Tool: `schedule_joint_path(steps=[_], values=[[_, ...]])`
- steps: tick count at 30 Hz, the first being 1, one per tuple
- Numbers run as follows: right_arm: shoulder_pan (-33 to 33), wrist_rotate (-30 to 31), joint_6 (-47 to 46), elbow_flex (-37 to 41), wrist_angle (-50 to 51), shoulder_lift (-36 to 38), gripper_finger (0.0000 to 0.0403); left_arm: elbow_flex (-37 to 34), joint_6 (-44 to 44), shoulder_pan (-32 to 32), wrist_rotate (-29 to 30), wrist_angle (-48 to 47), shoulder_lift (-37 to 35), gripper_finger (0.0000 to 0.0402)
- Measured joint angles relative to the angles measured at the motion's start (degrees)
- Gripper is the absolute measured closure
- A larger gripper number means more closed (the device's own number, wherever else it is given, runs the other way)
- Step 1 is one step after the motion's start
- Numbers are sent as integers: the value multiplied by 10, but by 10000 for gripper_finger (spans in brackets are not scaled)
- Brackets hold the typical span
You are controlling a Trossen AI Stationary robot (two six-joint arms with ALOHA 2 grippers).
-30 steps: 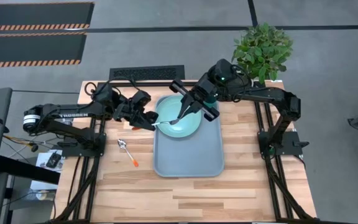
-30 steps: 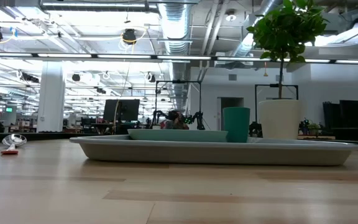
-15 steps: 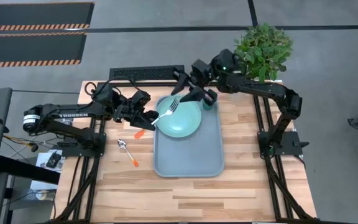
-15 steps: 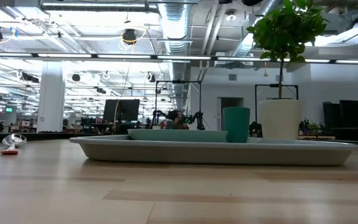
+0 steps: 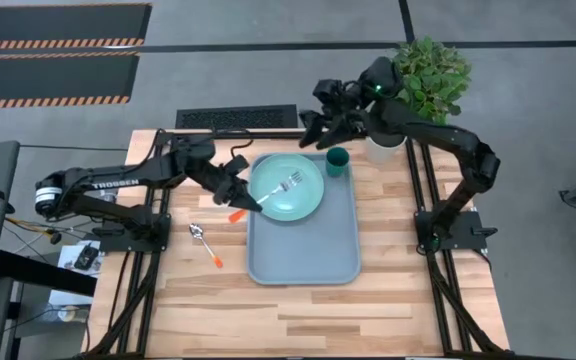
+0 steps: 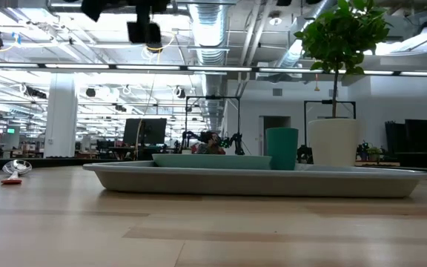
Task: Pick and place plate/cup/fork/spoon on tray
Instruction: Put the orange fork on the gray serving tray to the bottom of the light green plate
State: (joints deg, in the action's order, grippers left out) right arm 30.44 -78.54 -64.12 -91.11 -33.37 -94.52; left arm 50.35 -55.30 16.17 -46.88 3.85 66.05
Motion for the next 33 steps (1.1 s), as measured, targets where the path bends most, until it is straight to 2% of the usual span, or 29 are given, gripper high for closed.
schedule_joint_path(steps=[4, 7, 11, 13, 15, 20, 25, 33], values=[[10, 26, 85, 0, 163, 24, 143, 0, 48, 14, 43, -109, -5, 401], [10, 96, 207, 0, 355, 45, 143, 0, 65, 21, 61, -150, -8, 401], [0, 288, 381, 0, 627, 53, 143, 1, 95, 22, 82, -173, -21, 401], [-9, 375, 431, 2, 700, 50, 143, 1, 101, 22, 83, -187, -24, 402], [-23, 426, 456, 2, 718, 48, 143, 1, 108, 22, 87, -187, -24, 401], [-61, 415, 441, 0, 675, 37, 143, 1, 126, 22, 110, -218, -23, 401], [-86, 463, 418, 1, 692, 8, 143, 1, 152, 23, 161, -249, -23, 401], [-108, 475, 401, 1, 671, -43, 143, 1, 159, 22, 173, -250, -22, 401]])
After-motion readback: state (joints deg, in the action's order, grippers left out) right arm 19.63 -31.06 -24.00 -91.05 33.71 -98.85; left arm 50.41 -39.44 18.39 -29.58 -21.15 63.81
